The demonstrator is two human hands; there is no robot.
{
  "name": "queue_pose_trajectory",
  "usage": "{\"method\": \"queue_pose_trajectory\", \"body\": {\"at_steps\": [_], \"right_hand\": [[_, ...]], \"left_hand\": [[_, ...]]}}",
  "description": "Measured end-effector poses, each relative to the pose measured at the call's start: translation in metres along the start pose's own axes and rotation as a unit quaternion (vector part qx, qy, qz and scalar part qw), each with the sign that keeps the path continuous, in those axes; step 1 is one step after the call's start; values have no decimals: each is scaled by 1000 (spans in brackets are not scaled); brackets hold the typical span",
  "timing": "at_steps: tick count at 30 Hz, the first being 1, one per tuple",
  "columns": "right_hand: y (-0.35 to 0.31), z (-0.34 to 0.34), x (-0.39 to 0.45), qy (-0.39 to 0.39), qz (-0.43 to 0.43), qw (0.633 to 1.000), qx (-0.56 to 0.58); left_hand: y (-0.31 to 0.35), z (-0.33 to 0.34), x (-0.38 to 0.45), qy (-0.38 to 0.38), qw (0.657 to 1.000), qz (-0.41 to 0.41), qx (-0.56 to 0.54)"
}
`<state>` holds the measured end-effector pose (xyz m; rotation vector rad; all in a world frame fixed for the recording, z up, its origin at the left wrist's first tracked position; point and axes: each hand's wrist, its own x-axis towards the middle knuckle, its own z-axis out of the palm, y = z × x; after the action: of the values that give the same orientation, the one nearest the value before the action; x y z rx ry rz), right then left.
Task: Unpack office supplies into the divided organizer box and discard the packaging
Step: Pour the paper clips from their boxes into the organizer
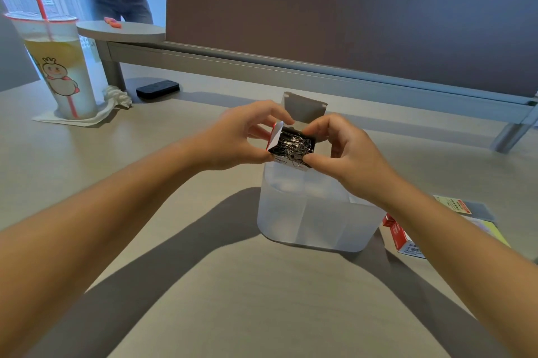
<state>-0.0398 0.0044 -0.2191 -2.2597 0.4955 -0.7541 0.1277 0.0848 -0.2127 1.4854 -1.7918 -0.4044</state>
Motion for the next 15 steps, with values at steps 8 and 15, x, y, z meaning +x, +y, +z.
{"method": "queue_pose_trajectory", "body": {"at_steps": [8, 15], "right_hand": [[-2, 2, -7, 12, -25, 999, -38], [-4, 4, -9, 7, -31, 997, -73]], "left_hand": [[-1, 6, -2, -7, 999, 16, 40], [-6, 9, -2, -15, 1000, -16, -9]]}}
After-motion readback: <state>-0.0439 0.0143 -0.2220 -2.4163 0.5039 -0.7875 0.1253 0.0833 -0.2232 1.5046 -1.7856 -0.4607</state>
